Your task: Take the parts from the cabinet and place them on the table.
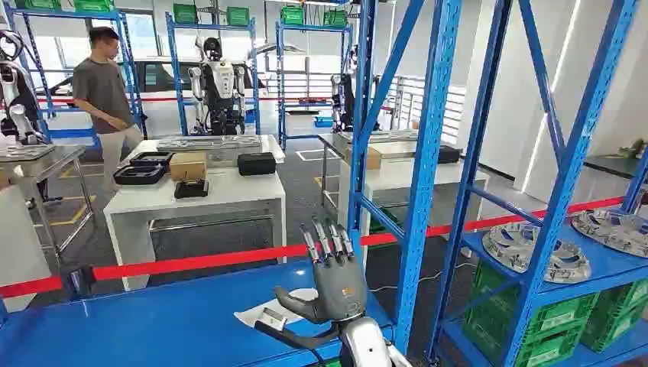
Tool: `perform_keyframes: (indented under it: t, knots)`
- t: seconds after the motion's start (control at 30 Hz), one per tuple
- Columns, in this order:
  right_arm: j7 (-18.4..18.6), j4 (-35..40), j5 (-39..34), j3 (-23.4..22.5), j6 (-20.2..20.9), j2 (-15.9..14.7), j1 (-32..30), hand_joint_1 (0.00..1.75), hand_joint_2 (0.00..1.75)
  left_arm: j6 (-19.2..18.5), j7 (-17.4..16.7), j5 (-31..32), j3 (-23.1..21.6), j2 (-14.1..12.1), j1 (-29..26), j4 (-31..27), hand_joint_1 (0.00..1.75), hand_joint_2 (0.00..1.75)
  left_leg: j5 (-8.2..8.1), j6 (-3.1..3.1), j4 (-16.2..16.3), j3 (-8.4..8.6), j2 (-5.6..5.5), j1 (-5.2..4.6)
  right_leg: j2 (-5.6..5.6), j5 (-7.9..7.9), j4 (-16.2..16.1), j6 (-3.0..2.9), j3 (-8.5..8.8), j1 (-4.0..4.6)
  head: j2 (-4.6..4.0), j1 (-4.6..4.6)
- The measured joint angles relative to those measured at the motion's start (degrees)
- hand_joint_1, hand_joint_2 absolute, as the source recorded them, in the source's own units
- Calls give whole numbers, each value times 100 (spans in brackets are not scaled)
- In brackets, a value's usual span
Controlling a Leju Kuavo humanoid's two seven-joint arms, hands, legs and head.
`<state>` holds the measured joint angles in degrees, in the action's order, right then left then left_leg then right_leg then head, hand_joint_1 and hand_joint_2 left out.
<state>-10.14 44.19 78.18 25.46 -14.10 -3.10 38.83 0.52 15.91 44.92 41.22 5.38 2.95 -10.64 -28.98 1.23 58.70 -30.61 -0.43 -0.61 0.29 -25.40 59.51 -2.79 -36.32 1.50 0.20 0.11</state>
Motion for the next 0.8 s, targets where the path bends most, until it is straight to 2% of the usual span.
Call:
perform_keyframes:
  t: [0.03,0.07,0.13,0.17,0.2,0.23,0.3,0.33,0.37,0.4,0.47,0.5,0.53,0.57,0.6,0.67,0.7,0.73,0.8]
  knots:
    - [0,-9,0,-4,2,-13,23,0,0,0,-4,2,4,-7,10,-7,0,0,-30,-41,-29,-16,-20,27,3,-194,-113,-7,23,14,0,31]
    - [-2,-7,0,-6,0,-13,38,0,0,-2,-13,2,7,-15,17,-11,0,0,-36,-68,-72,2,-10,42,7,-147,-111,0,60,38,0,-7]
    - [2,-17,-2,-37,0,-22,39,0,0,-13,-15,2,13,-15,-1,-9,0,0,36,-155,34,93,0,30,22,-45,-251,-67,198,13,0,22]
    - [-7,-17,0,-46,4,-17,39,0,0,-17,-15,2,15,-27,7,-13,0,0,-44,-169,111,62,10,35,-2,-31,-288,-64,323,-41,0,18]
    - [-17,-26,0,-57,4,-20,61,0,0,-17,-7,2,15,-7,16,-9,0,0,-133,-207,280,-6,11,23,-3,-42,-288,-84,370,-56,0,6]
    - [-17,-31,0,-63,2,-13,76,0,0,-17,-7,2,15,-11,29,-11,0,0,-263,-233,590,-190,9,44,-9,-63,-287,-98,393,-63,0,-10]
    - [-28,-55,2,-77,2,-4,59,0,0,-18,4,4,22,-37,22,-13,0,0,-593,-315,1392,-743,11,90,-7,-124,-284,-89,426,-71,0,-17]
    - [-28,-74,2,-79,2,-2,38,0,0,-17,4,4,28,-44,8,-13,0,0,-631,-325,1587,-925,12,105,-2,-155,-277,-76,449,-83,0,-15]
    - [-31,-83,2,-83,0,-2,17,0,0,-17,4,4,33,-48,-5,-13,0,0,-497,-336,1532,-988,13,119,3,-196,-267,-54,485,-102,0,-19]
    - [-35,-94,2,-85,-2,4,11,0,0,-17,4,4,35,-48,-8,-13,0,0,-225,-354,1229,-926,15,131,7,-249,-247,-25,528,-129,0,-17]
    - [-50,-107,2,-85,-15,15,17,0,0,-18,7,4,35,-50,-4,-13,0,0,439,-413,279,-595,24,168,4,-371,-188,43,631,-183,0,-22]
    - [-57,-114,2,-85,-17,20,12,0,0,-17,9,4,35,-39,-8,-2,0,0,464,-463,80,-526,10,175,2,-429,-175,89,621,-176,0,-41]
    - [-70,-120,4,-87,-15,22,21,0,0,-22,11,4,35,-40,6,0,0,0,203,-334,16,-555,40,145,3,-443,-151,122,631,-164,0,-52]
    - [-74,-122,7,-87,-17,24,20,0,0,-26,9,4,35,-44,4,-2,0,0,309,-254,28,-503,47,133,5,-482,-171,167,623,-156,2,-41]
    - [-90,-122,13,-87,-20,26,13,0,0,-26,11,4,37,-44,-17,-4,0,0,316,-195,31,-510,36,137,5,-461,-128,218,659,-144,0,-17]
    - [-96,-127,13,-90,-24,24,19,0,0,-26,15,4,39,-26,-17,-4,0,0,316,-120,21,-412,24,160,-1,-508,-101,241,657,-158,2,-13]
    - [-114,-127,13,-92,-24,26,28,0,0,-26,24,2,42,-26,-13,-7,0,0,294,-87,11,-375,19,159,-4,-493,129,258,561,-167,0,-4]
    - [-131,-129,11,-92,-24,35,40,0,0,-26,31,2,46,-29,-7,-9,0,0,265,-59,3,-347,14,158,-8,-562,554,300,302,-169,0,14]
    - [-129,-146,2,-92,-22,35,9,0,0,-26,35,2,59,-29,-2,-9,0,0,195,-34,2,-299,8,148,-8,-904,1387,348,-281,-178,0,20]
